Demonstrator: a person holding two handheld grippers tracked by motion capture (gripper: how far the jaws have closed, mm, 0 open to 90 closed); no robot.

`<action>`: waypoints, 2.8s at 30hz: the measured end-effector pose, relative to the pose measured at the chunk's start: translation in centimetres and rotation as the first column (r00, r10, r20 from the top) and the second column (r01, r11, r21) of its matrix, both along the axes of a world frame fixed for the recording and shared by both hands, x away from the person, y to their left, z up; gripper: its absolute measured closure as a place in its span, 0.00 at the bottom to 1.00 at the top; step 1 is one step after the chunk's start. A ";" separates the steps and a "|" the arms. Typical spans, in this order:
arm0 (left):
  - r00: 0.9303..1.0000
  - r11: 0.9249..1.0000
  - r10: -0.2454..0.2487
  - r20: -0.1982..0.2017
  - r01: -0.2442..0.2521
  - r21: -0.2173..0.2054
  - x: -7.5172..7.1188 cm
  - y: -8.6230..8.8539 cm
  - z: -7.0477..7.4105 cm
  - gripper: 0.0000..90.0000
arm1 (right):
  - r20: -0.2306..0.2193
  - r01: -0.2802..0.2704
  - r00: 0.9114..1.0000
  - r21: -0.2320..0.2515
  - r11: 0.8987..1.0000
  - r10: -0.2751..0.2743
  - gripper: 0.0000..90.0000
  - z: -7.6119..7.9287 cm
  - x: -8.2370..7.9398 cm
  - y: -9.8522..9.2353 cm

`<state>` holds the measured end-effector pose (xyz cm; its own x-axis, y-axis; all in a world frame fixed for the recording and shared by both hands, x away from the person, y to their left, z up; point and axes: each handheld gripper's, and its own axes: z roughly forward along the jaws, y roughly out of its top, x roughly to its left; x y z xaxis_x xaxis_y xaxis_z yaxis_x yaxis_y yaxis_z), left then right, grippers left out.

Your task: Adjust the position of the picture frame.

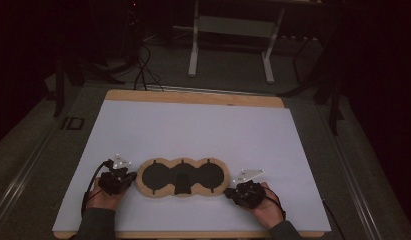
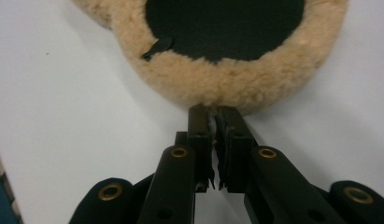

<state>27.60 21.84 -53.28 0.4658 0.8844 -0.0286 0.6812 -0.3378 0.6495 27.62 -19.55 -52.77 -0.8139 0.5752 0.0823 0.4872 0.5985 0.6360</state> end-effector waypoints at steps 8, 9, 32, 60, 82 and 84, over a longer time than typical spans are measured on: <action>1.000 1.000 -0.021 0.005 0.021 0.007 -0.2 -0.2 0.0 1.00 | -0.004 0.001 1.000 -0.010 1.000 -0.001 0.96 0.0 -0.1 0.3; 1.000 1.000 -0.023 0.004 0.023 0.008 -0.2 -0.2 0.0 1.00 | -0.005 0.005 1.000 -0.009 1.000 -0.005 0.96 0.0 0.0 0.2; 0.999 0.999 -0.039 0.006 0.039 0.022 -0.1 -1.6 0.1 1.00 | -0.014 0.072 0.997 0.004 0.997 -0.072 0.97 -0.1 0.6 -0.9; 1.000 0.999 -0.017 0.025 0.016 0.048 2.6 -4.1 0.1 1.00 | -0.011 0.165 0.986 0.017 0.986 -0.165 0.97 -0.1 1.3 -2.5; 0.999 0.999 0.033 0.023 -0.032 -0.031 4.7 -4.1 -0.2 1.00 | 0.001 0.205 0.979 0.036 0.978 -0.205 0.97 -0.3 2.3 -2.6; 0.999 0.999 0.034 0.027 -0.033 -0.032 4.7 -4.1 -0.2 1.00 | 0.001 0.205 0.979 0.037 0.978 -0.205 0.97 -0.3 2.3 -2.6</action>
